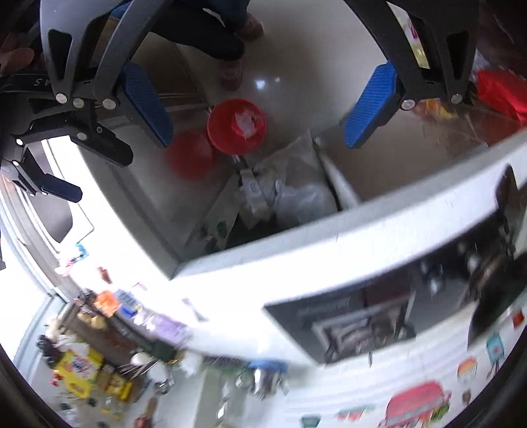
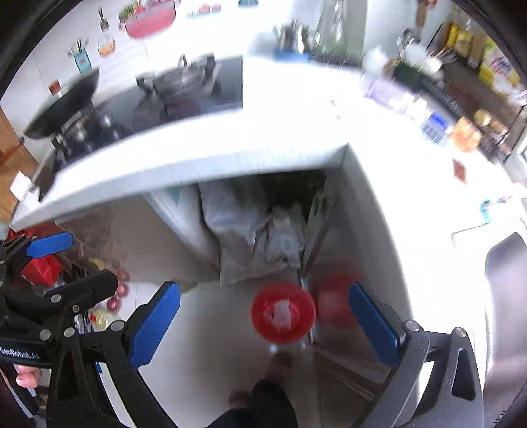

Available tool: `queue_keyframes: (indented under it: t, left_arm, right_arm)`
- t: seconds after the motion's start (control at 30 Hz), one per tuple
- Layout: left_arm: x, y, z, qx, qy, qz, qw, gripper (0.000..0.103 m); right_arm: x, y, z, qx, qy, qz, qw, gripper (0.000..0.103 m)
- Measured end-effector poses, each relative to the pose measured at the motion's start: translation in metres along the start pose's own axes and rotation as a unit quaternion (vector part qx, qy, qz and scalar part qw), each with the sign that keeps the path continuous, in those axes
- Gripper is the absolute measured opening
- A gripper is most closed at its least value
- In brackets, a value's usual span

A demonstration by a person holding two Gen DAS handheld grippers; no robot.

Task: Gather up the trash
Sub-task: 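Raise both tools back up to the counter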

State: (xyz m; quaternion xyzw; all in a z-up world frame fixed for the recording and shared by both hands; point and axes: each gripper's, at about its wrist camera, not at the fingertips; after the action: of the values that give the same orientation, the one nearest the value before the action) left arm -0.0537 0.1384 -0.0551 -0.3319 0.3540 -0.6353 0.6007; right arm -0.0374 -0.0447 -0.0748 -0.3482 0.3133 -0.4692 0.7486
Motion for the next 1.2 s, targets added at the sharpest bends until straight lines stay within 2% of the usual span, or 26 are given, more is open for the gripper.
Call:
queue_keyframes:
  t: [0.23,0.5,0.8,1.03,1.2]
  left_arm:
    - [0.029,-0.041,0.035,0.039,0.053,-0.023,0.9976,0.103]
    - [0.066,-0.039,0.095,0.063,0.111,-0.043,0.9909,0.103]
    - [0.118,-0.005,0.172,0.062,0.149,-0.085,0.9833,0.103]
    - [0.172,0.037,0.231,0.048,0.19,-0.089,0.9765,0.103]
    - [0.204,0.067,0.267,0.038,0.203,-0.105,0.9728,0.103]
  right_arm:
    - [0.018,-0.054,0.011,0.045,0.004,-0.027,0.999,0.102]
    - [0.049,-0.073,0.037,0.075,0.037,-0.055,0.995,0.102]
    - [0.107,-0.074,0.074,0.087,0.088,-0.073,0.99,0.102]
    - [0.177,-0.067,0.106,0.091,0.143,-0.084,0.982,0.102]
    - [0.224,-0.059,0.121,0.081,0.172,-0.101,0.976,0.102]
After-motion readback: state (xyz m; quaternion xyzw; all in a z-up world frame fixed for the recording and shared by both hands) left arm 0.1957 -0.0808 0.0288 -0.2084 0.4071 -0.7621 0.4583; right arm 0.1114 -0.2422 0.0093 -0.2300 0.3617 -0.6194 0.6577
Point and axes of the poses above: each gripper's, at about its wrist camera, not at the fingertips, and y roughly the way its jaws point, x to its right, z to its top, and after that the axes turned 11 degrees about y, right-handed
